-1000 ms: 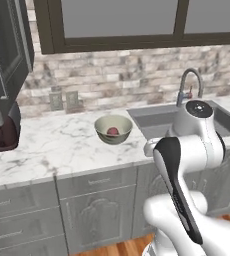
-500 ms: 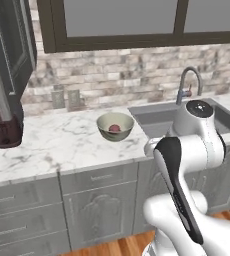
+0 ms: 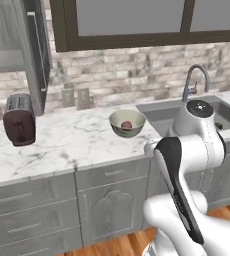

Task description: Pick the onions from the cabinet and place them in one bowl. Pick the squash from the sink and place it in the other bowl.

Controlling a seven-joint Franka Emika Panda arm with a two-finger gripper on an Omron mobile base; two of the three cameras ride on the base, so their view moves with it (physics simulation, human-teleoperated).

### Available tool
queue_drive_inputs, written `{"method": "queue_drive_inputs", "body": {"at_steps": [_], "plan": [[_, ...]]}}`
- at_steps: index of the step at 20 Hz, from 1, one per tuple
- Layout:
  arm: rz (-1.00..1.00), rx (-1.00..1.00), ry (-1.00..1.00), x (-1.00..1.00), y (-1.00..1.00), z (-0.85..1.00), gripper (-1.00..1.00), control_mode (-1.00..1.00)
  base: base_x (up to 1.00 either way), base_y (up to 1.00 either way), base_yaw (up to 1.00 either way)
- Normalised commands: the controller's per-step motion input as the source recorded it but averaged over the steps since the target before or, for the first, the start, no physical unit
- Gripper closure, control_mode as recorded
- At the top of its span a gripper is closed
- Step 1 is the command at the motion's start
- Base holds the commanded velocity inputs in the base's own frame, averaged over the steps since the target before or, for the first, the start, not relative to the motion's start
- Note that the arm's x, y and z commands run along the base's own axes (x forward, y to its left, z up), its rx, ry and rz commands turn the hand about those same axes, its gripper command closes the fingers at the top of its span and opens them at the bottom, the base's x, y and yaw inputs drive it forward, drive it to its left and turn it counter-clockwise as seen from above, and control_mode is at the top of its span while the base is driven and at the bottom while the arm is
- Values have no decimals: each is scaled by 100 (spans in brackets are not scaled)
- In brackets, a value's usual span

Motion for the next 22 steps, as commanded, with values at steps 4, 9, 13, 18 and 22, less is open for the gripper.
{"method": "queue_drive_inputs", "body": {"at_steps": [4,9,13,18,22], "plan": [[0,0,0,0,0,0,-100,100,-31,56,-4],[0,0,0,0,0,0,-100,100,-37,46,-5],[0,0,0,0,0,0,-100,100,-36,52,0],[0,0,0,0,0,0,-100,100,-28,56,0],[0,0,0,0,0,0,-100,100,-22,54,0]]}}
